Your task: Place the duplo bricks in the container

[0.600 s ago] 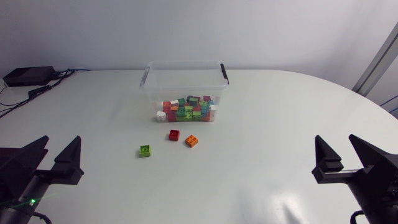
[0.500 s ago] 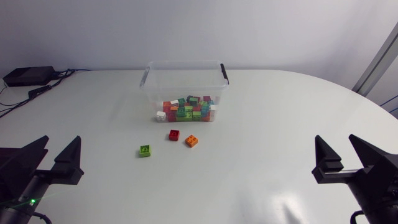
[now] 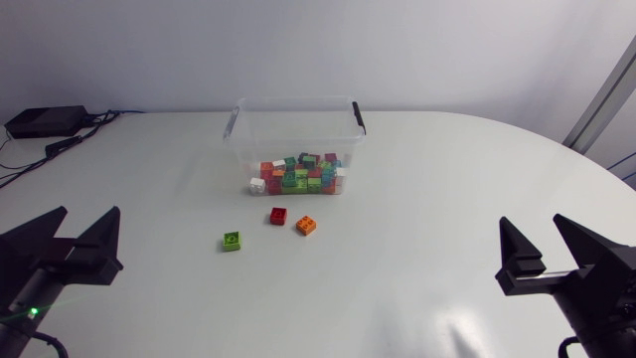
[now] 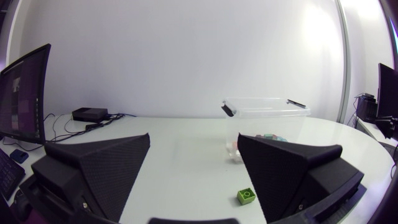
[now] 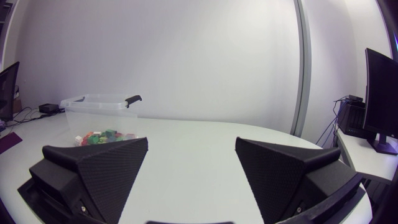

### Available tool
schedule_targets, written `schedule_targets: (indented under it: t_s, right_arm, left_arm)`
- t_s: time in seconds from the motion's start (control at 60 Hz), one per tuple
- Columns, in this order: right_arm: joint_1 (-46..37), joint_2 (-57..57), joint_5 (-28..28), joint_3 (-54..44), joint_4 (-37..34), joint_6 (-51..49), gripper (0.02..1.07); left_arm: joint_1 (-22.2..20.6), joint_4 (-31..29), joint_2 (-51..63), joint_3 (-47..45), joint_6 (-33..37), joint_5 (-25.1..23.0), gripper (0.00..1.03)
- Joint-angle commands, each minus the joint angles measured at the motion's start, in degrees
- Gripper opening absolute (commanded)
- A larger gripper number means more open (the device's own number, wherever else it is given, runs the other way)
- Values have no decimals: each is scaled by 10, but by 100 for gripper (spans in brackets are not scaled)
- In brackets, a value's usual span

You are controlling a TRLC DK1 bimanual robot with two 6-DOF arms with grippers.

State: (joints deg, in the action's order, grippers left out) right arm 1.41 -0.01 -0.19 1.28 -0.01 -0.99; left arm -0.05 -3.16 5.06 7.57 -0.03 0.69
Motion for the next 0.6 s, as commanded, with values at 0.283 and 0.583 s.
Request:
schedule_targets:
  t_s: [0.283,0.583]
  right_arm:
    - [17,162,-8,98,40,-16,104]
    - [49,424,-15,193,43,-14,104]
  left_arm:
    - [-41,-18,327,201,-1,1,98]
    - [-95,-117,605,342,80,15,96]
